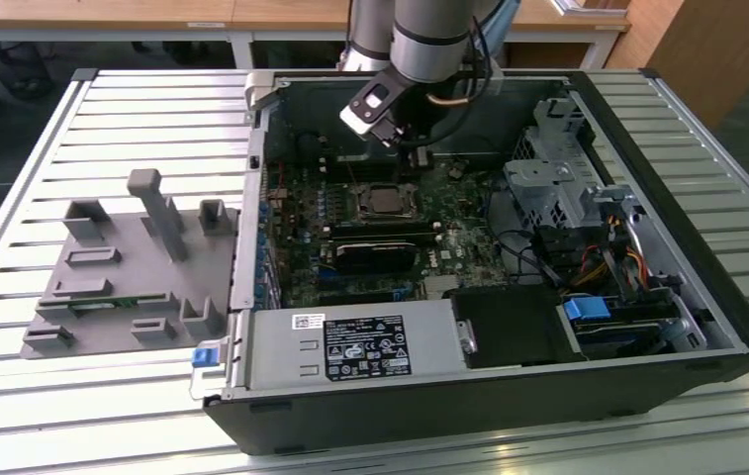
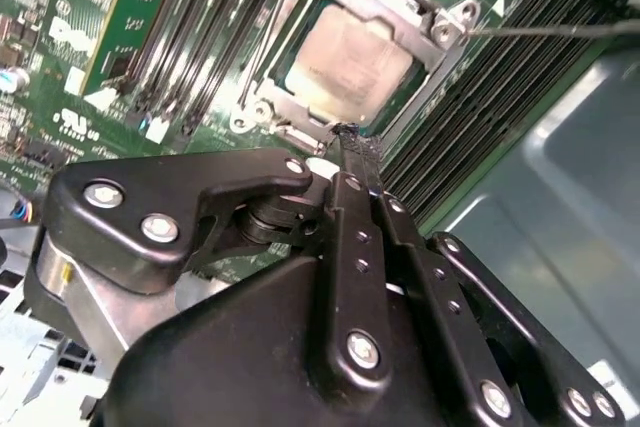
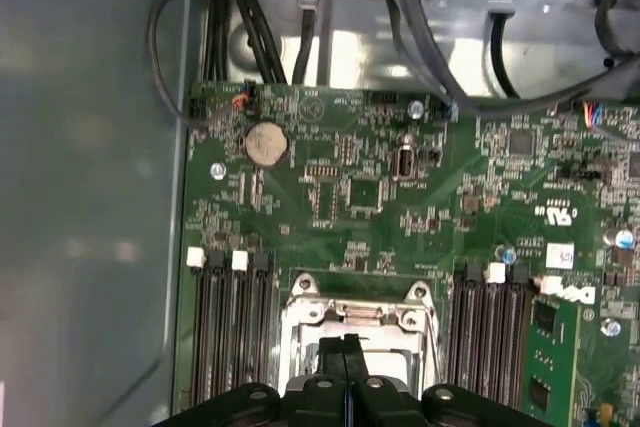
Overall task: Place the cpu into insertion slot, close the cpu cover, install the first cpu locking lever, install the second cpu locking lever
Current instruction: 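Close the cpu cover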
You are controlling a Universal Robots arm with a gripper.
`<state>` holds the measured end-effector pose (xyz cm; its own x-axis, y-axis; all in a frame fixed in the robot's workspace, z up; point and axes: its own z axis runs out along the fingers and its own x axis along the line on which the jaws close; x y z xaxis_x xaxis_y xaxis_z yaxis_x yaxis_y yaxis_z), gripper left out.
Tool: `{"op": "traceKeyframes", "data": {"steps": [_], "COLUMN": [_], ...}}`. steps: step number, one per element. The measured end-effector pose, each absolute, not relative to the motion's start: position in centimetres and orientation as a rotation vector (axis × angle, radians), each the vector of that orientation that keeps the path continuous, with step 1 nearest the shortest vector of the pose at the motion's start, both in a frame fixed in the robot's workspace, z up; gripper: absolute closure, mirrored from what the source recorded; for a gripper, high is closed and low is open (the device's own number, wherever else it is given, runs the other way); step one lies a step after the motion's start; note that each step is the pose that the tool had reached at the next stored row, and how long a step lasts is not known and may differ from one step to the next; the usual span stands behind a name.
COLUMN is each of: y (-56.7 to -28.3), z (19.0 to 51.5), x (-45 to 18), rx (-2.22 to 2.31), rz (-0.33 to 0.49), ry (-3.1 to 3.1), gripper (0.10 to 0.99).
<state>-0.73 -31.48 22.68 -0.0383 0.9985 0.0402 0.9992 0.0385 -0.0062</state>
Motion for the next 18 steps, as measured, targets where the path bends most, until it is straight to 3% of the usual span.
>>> {"op": "traceKeyframes", "data": {"steps": [18], "y": [-32.2], "z": [21.0], "x": [-3.0], "rx": [-2.155], "rz": [-0.036], "ry": [-2.240], "gripper": [0.980]}}
